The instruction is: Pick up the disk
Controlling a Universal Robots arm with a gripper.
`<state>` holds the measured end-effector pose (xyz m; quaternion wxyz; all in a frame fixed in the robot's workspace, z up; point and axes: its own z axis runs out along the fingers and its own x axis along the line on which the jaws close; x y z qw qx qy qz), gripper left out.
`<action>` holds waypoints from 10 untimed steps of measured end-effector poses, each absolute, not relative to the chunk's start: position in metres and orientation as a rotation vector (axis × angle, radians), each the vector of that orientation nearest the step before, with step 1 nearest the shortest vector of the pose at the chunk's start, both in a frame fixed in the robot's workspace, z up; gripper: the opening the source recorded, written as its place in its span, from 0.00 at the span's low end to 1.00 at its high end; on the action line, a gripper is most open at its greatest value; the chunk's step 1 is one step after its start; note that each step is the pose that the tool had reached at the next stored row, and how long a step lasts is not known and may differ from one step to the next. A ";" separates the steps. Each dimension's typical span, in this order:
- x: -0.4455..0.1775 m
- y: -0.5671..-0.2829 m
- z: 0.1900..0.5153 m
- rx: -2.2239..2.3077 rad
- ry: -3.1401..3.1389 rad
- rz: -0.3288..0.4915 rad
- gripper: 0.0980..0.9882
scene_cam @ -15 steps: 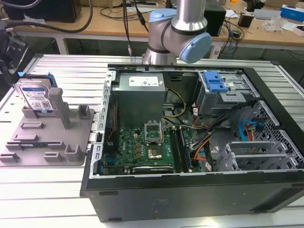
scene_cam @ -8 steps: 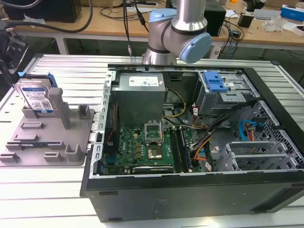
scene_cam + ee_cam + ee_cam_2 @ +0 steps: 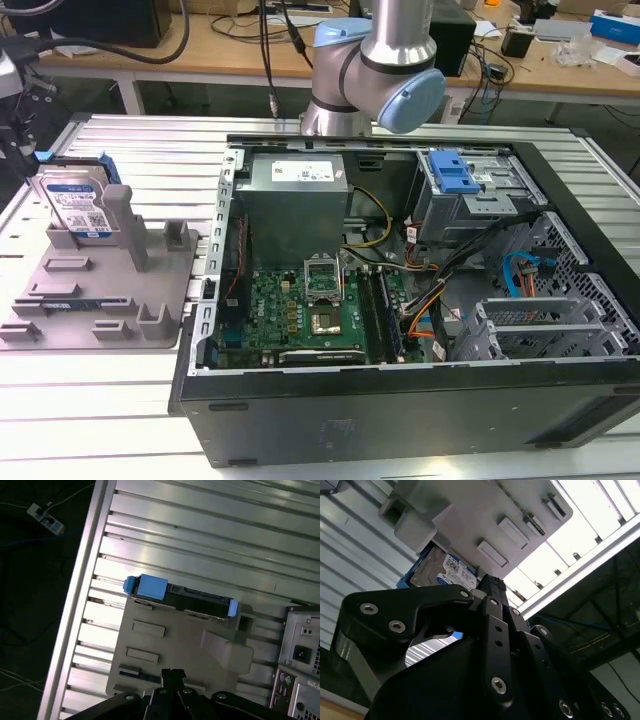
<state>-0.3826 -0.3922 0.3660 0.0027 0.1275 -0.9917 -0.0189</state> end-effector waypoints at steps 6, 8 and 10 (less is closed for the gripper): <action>-0.383 -0.392 0.364 0.647 -3.065 -0.058 0.01; -0.383 -0.392 0.364 0.712 -3.050 -0.058 0.01; -0.383 -0.392 0.363 0.777 -3.033 -0.058 0.01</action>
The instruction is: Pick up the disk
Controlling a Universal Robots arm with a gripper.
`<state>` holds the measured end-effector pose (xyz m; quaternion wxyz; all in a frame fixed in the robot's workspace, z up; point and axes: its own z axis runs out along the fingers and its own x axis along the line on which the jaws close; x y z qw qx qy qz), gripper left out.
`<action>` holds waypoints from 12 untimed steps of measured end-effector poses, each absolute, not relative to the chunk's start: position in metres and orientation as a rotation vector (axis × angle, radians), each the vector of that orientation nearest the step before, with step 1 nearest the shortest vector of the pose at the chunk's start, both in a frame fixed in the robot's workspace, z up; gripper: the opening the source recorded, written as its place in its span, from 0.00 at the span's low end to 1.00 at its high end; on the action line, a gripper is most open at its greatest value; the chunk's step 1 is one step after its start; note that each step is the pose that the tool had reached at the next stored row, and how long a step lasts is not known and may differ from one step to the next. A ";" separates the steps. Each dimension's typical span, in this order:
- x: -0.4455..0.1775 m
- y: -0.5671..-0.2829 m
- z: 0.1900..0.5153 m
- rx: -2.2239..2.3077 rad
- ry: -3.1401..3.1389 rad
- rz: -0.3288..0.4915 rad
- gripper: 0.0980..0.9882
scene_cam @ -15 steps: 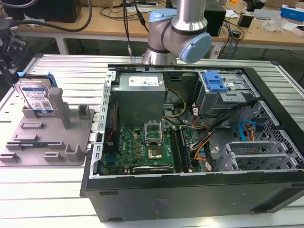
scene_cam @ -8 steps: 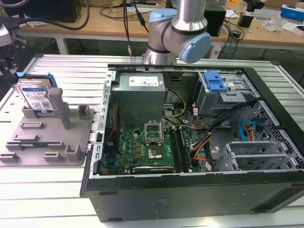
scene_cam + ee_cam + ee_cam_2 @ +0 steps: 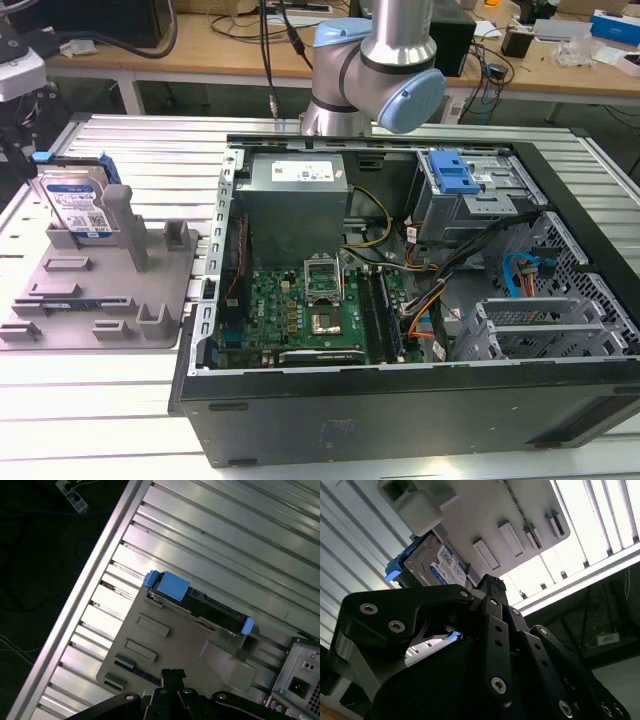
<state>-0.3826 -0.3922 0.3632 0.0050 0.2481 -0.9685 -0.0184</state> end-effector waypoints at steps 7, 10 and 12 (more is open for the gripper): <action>-0.383 -0.392 0.362 0.999 -2.965 -0.056 0.01; -0.383 -0.392 0.361 1.119 -2.920 -0.056 0.01; -0.383 -0.392 0.361 1.171 -2.899 -0.055 0.01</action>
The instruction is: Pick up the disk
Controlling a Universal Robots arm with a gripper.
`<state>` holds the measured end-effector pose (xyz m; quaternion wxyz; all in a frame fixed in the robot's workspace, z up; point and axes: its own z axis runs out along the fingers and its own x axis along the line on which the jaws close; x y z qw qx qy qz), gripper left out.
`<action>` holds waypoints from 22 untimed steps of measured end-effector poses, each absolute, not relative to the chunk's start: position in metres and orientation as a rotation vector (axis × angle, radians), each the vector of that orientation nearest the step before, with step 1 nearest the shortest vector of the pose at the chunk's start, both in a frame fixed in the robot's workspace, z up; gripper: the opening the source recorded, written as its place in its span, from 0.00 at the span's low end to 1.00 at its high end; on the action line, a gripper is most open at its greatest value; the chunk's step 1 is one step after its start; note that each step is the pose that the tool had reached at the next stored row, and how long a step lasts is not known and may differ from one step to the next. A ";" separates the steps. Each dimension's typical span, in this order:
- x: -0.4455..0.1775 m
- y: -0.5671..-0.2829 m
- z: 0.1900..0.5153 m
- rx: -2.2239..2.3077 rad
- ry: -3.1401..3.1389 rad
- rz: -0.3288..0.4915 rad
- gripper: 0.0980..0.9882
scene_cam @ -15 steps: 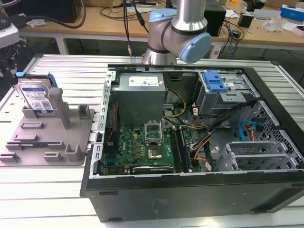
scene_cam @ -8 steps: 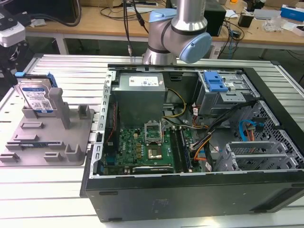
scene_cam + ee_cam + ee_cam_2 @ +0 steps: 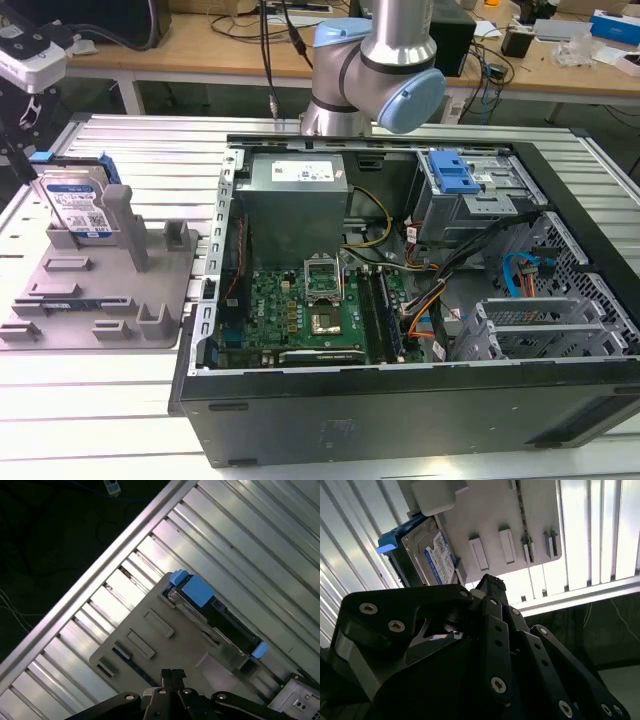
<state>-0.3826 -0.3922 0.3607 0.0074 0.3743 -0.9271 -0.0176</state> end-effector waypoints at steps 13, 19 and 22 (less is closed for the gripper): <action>-0.383 -0.392 0.360 1.625 -2.664 -0.051 0.01; -0.383 -0.392 0.360 1.862 -2.501 -0.047 0.36; -0.382 -0.392 0.360 1.934 -2.445 -0.046 0.43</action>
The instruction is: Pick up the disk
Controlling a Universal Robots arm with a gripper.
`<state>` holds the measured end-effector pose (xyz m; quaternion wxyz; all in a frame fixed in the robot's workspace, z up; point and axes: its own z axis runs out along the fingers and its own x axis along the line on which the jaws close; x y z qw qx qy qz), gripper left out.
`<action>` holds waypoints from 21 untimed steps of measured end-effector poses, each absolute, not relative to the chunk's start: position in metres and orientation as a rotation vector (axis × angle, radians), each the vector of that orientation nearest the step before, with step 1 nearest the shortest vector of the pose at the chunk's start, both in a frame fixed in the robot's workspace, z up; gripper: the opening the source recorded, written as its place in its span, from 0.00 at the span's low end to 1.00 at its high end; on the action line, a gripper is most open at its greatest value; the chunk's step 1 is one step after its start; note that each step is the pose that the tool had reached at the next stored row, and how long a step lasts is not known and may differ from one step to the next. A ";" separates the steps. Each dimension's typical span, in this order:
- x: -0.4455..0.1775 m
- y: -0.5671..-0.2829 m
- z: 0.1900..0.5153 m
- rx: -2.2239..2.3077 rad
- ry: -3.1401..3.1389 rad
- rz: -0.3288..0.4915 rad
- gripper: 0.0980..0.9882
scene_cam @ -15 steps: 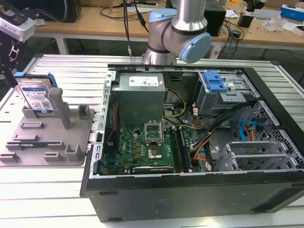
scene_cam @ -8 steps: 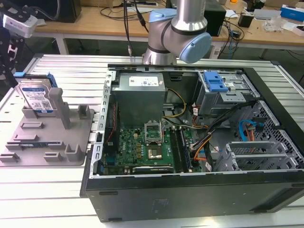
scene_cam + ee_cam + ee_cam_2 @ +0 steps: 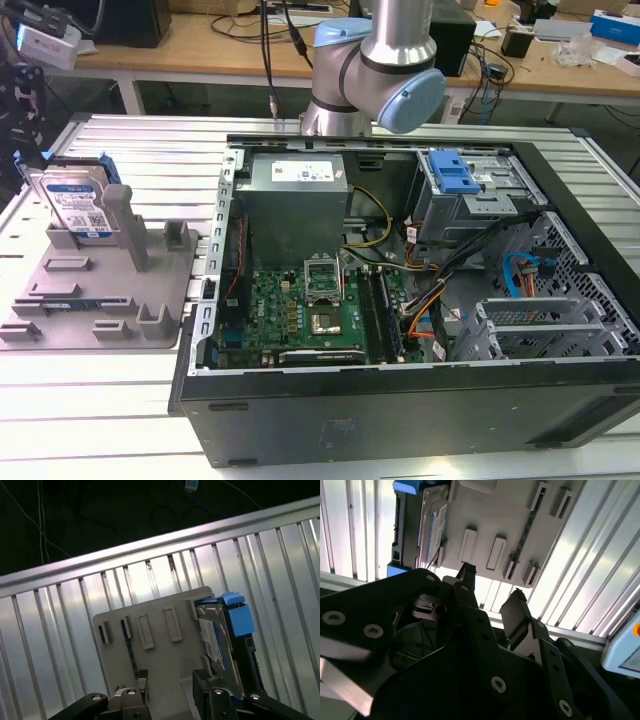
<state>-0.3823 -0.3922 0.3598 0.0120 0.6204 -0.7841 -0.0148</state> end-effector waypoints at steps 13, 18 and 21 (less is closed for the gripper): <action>-0.382 -0.392 0.359 2.112 -2.297 -0.034 0.43; -0.382 -0.392 0.359 2.112 -2.297 -0.032 0.43; -0.384 -0.375 0.359 2.111 -2.296 -0.030 0.43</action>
